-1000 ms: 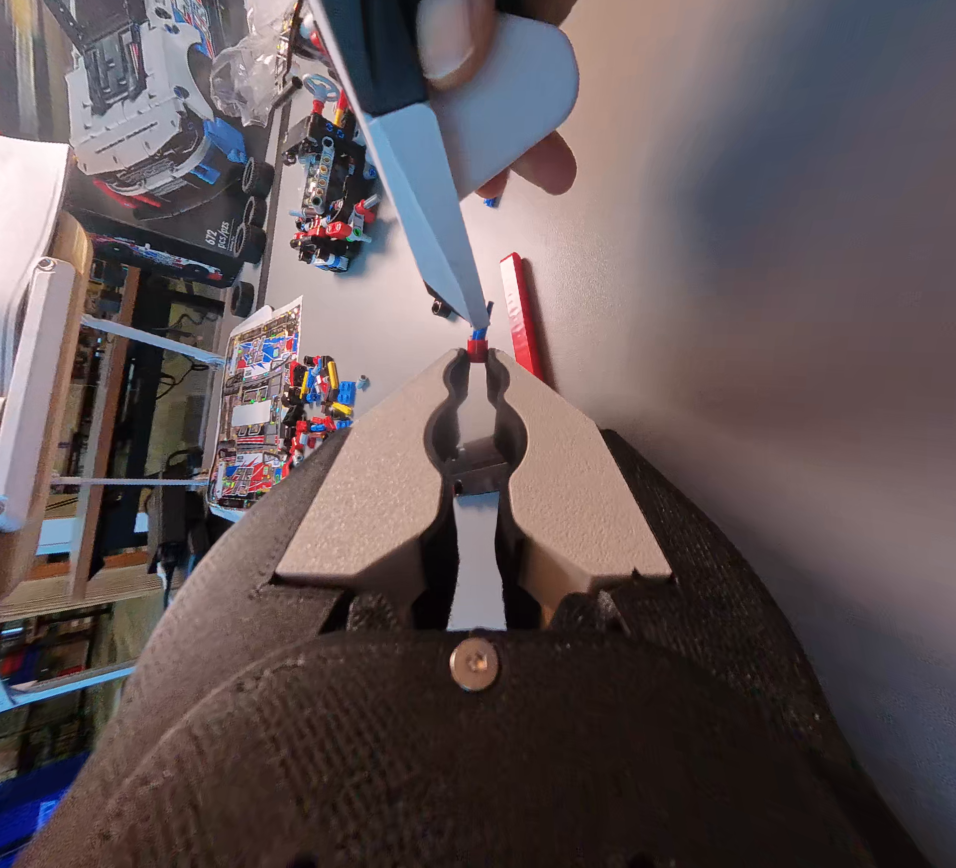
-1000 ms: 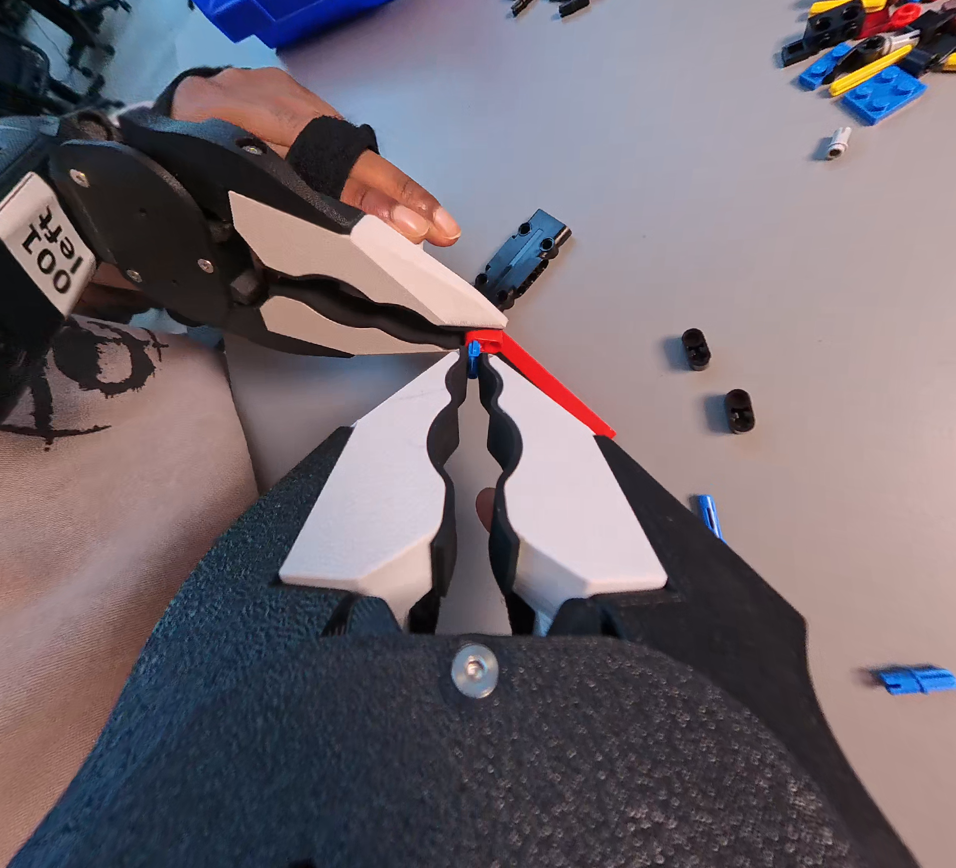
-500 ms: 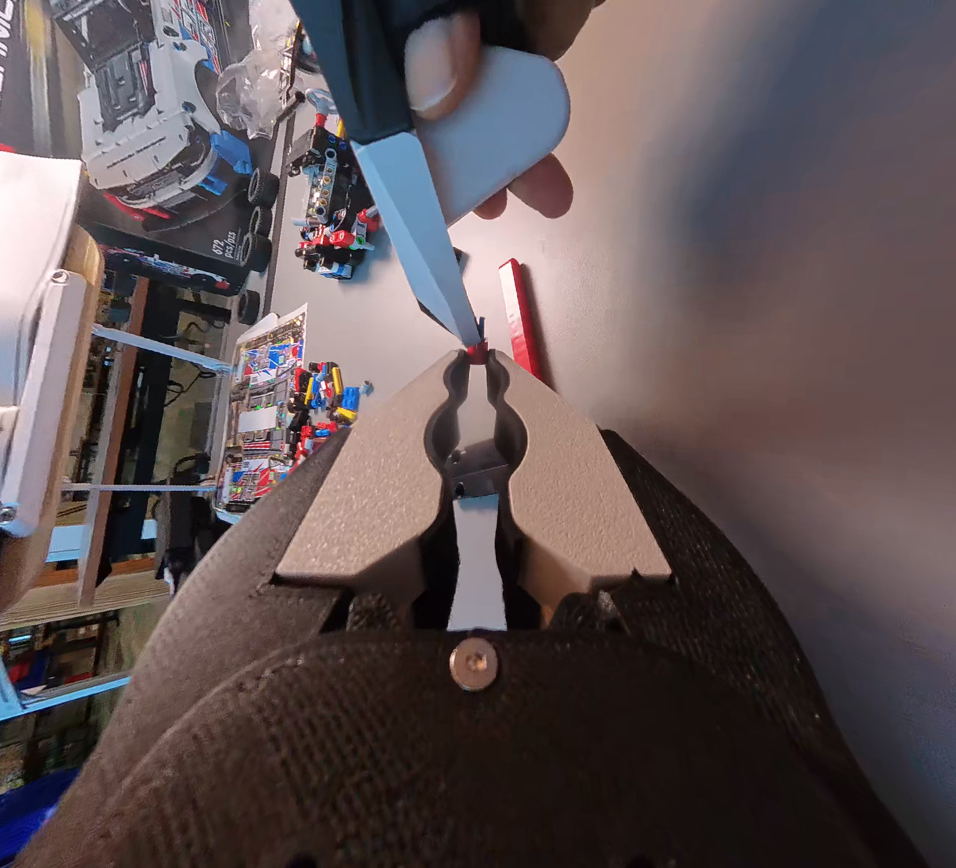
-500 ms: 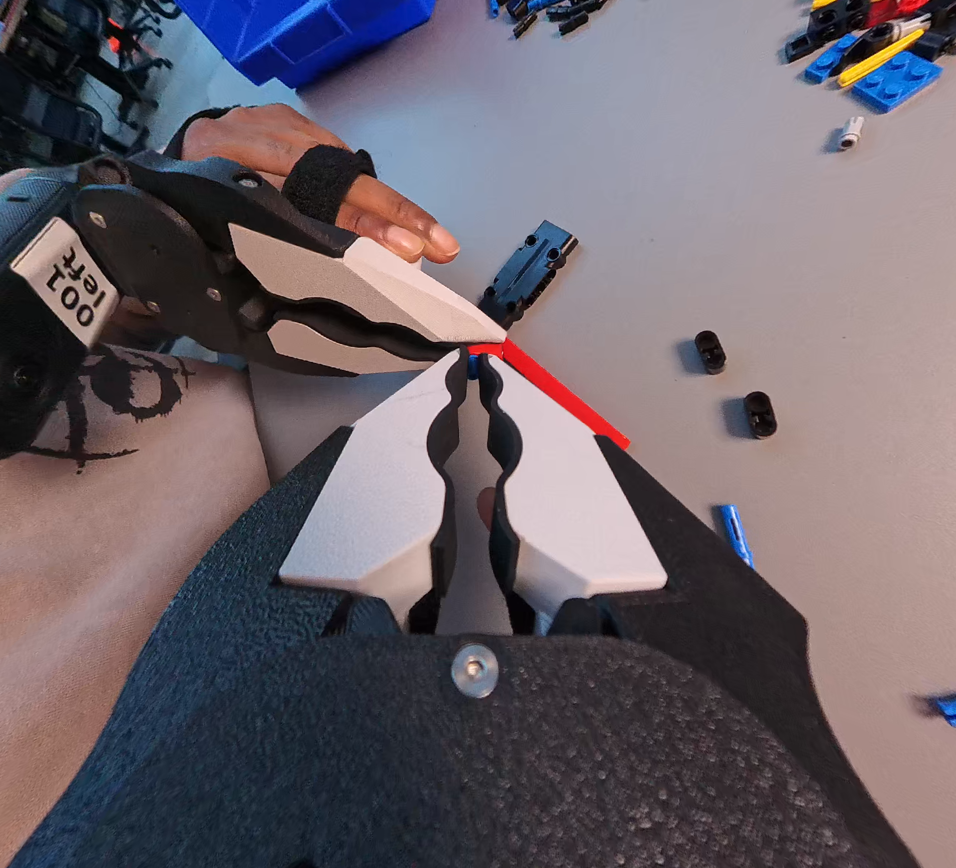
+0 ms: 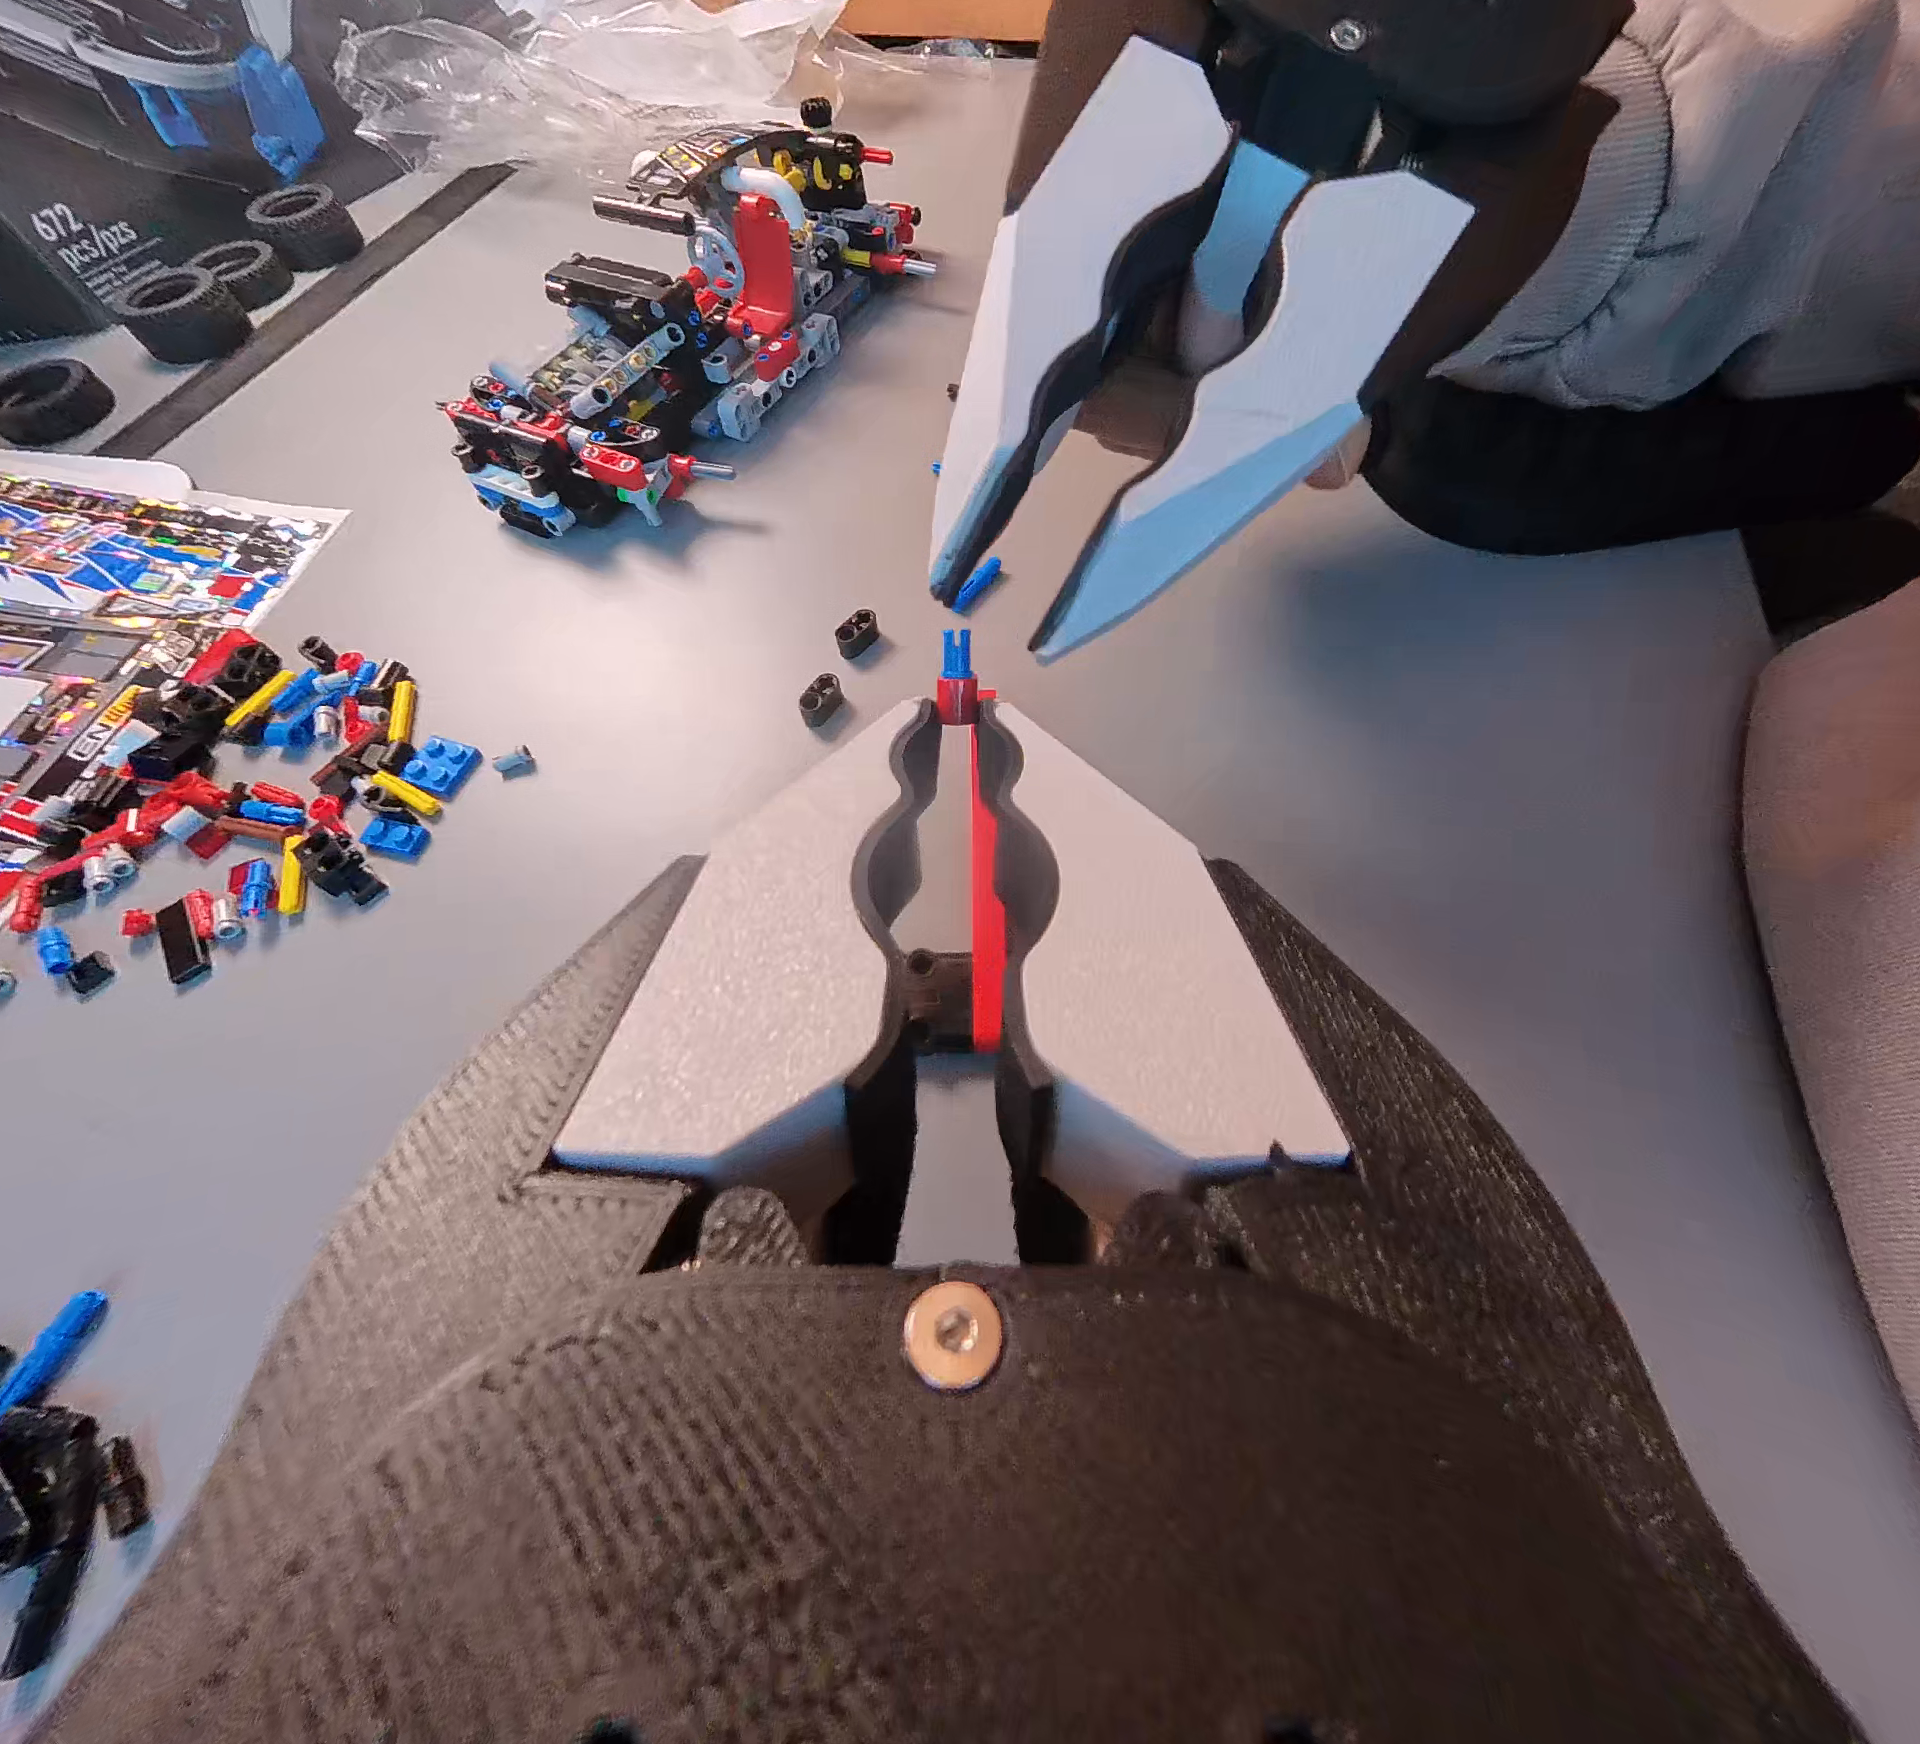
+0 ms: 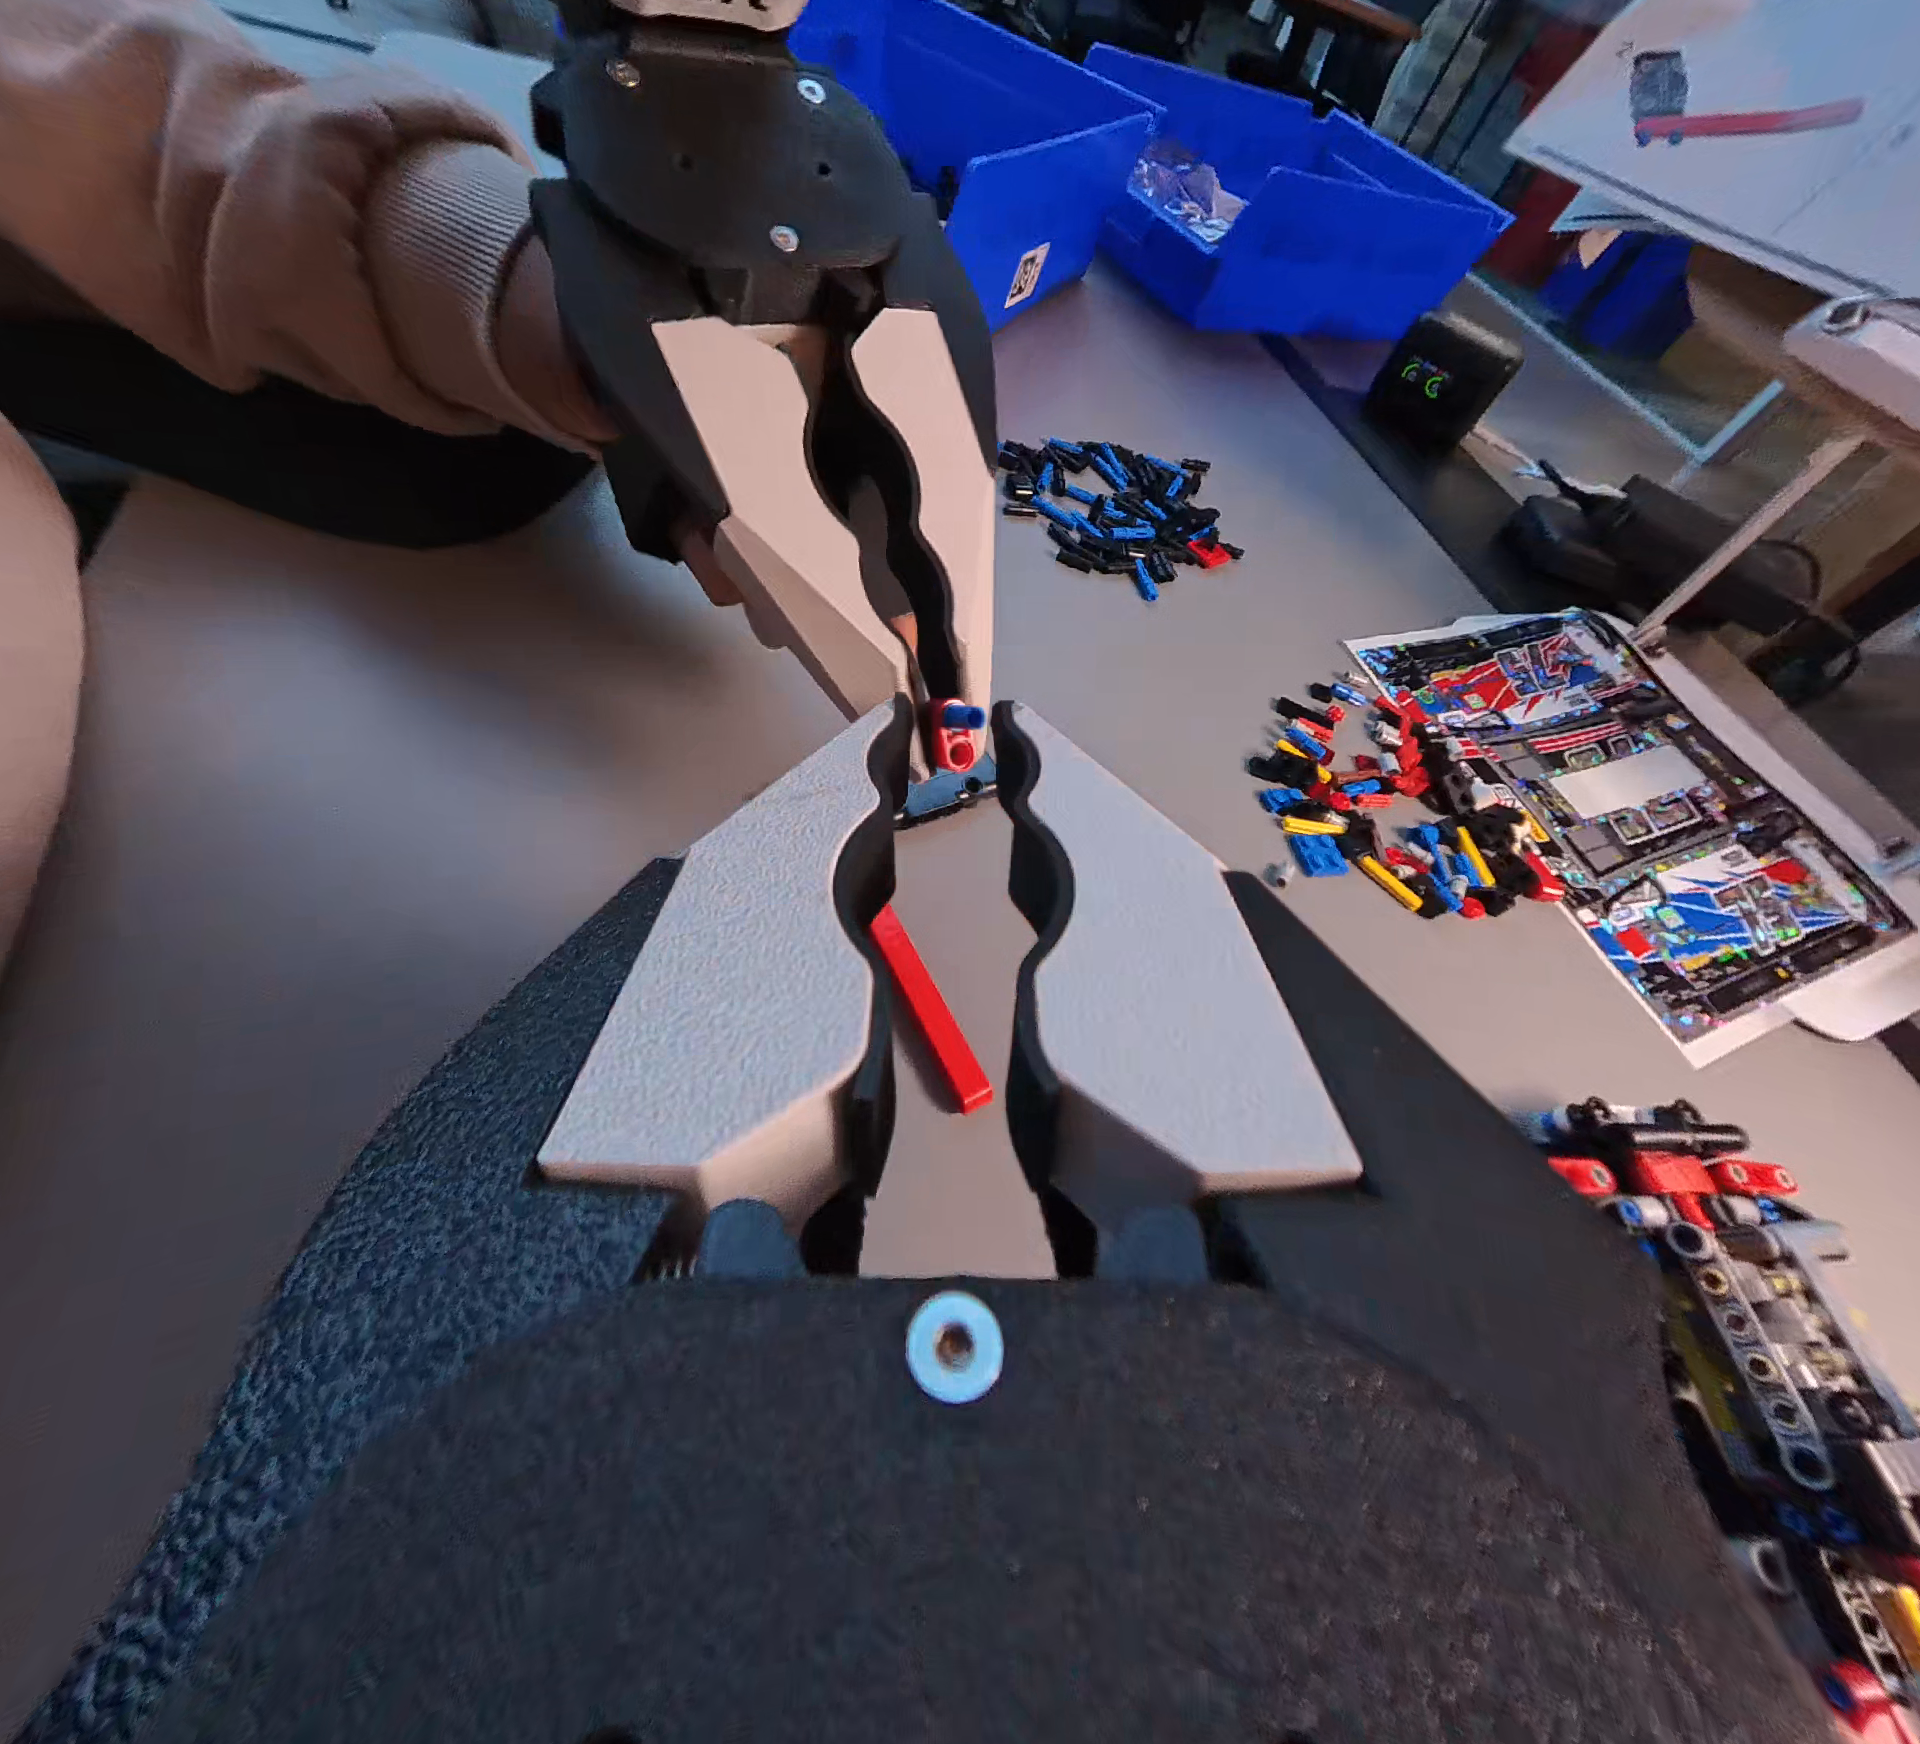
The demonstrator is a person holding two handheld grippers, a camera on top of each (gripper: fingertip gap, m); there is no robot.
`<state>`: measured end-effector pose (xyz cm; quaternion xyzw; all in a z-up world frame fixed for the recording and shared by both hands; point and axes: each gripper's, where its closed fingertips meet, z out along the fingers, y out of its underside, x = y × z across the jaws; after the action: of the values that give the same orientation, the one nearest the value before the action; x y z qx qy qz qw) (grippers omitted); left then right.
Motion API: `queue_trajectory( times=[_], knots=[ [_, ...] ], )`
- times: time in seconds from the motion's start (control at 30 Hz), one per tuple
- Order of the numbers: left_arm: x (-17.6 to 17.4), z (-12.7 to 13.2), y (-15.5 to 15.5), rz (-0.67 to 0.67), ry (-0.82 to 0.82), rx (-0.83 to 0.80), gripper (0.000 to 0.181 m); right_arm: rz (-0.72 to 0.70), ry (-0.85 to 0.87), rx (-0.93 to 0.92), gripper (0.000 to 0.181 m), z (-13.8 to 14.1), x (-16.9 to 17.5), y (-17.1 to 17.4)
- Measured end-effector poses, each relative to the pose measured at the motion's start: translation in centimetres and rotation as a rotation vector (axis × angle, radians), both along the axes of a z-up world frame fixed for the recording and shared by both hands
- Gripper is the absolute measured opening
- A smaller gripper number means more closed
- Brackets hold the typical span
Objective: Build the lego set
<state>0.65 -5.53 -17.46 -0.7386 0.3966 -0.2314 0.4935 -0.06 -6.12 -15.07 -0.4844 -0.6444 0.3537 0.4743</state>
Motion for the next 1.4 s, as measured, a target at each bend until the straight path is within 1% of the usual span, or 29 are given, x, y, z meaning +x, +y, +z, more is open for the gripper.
queue_trajectory(
  times=[0.17, 0.3, 0.37, 0.43, 0.53, 0.63, 0.7, 0.8, 0.83, 0.9, 1.0, 1.4],
  knots=[
    [0.0, -0.2, -0.3, -0.013, -0.088, -0.121, 0.005, 0.030, -0.036, 0.174, 0.023, -1.0, -0.3, -0.8],
    [0.2, 0.3, -0.6, -0.039, -0.315, -0.338, 0.005, 0.024, -0.038, 0.318, 0.030, -1.1, -0.5, -0.8],
    [0.2, 0.6, -0.8, -0.064, -0.436, -0.442, 0.005, 0.024, -0.032, 0.340, 0.032, -1.0, -0.7, -0.8],
    [0.4, 1.1, -1.1, -0.098, -0.536, -0.519, 0.005, 0.003, -0.007, 0.375, 0.030, -0.6, -0.9, -0.6],
    [0.7, 1.7, -1.6, -0.150, -0.630, -0.587, 0.005, -0.007, 0.026, 0.395, 0.030, -0.1, -1.0, -0.6],
    [1.0, 2.4, -1.9, -0.183, -0.700, -0.629, 0.005, -0.003, 0.051, 0.379, 0.021, 0.3, -1.1, -1.0],
    [1.0, 2.5, -1.9, -0.191, -0.739, -0.656, 0.005, -0.007, 0.056, 0.386, 0.021, 0.4, -1.1, -1.0],
    [1.1, 3.2, -2.2, -0.230, -0.812, -0.694, 0.004, -0.001, 0.085, 0.346, 0.020, 0.9, -1.1, -1.2],
    [1.0, 3.5, -2.1, -0.238, -0.840, -0.702, 0.004, 0.008, 0.090, 0.336, 0.015, 1.0, -1.1, -1.4],
    [0.8, 4.0, -2.1, -0.248, -0.879, -0.704, 0.006, -0.004, 0.119, 0.318, 0.015, 1.4, -1.0, -1.4],
    [0.7, 4.2, -2.1, -0.248, -0.885, -0.691, 0.006, -0.007, 0.135, 0.270, 0.015, 1.7, -0.9, -1.3],
    [0.6, 4.0, -2.0, -0.237, -0.880, -0.702, 0.005, -0.003, 0.128, 0.228, 0.014, 1.5, -0.9, -1.4]
  ],
)
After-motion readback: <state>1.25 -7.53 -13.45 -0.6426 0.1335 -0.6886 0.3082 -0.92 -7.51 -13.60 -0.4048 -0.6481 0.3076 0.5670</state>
